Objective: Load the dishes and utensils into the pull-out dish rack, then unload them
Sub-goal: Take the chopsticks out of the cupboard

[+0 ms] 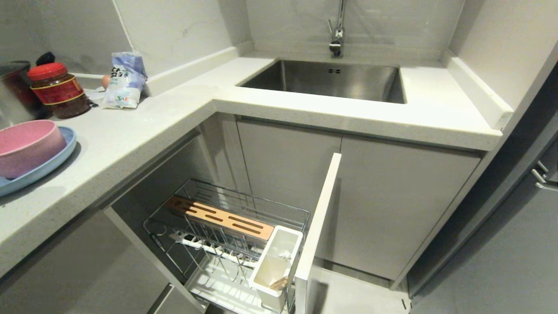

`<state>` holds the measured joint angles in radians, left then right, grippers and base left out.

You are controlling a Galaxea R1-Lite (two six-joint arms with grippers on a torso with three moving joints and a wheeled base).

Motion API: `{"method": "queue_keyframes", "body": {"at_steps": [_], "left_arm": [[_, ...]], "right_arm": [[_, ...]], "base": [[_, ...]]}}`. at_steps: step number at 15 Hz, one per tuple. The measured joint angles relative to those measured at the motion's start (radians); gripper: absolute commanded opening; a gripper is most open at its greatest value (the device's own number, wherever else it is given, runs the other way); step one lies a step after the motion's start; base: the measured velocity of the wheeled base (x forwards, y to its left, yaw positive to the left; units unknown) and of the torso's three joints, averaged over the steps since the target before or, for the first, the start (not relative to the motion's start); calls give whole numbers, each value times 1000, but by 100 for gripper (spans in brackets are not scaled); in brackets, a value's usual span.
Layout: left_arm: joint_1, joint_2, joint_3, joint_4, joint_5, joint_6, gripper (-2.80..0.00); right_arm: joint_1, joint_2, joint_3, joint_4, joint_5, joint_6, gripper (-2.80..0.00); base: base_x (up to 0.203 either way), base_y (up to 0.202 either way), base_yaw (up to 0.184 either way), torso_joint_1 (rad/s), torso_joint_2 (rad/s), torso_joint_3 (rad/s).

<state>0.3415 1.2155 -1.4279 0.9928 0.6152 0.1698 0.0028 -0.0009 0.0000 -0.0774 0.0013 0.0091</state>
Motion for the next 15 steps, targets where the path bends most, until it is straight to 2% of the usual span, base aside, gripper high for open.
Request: {"method": "queue_keyframes", "body": {"at_steps": [6,15], "left_arm": [[0,13,20,-76,-34,33,-280],[0,51,24,-83,-35,35,-280]], "right_arm": [[0,0,0,0,0,0,-280],[0,0,0,0,0,0,-280]], "base": [[0,0,0,0,0,0],[0,0,0,0,0,0]]}}
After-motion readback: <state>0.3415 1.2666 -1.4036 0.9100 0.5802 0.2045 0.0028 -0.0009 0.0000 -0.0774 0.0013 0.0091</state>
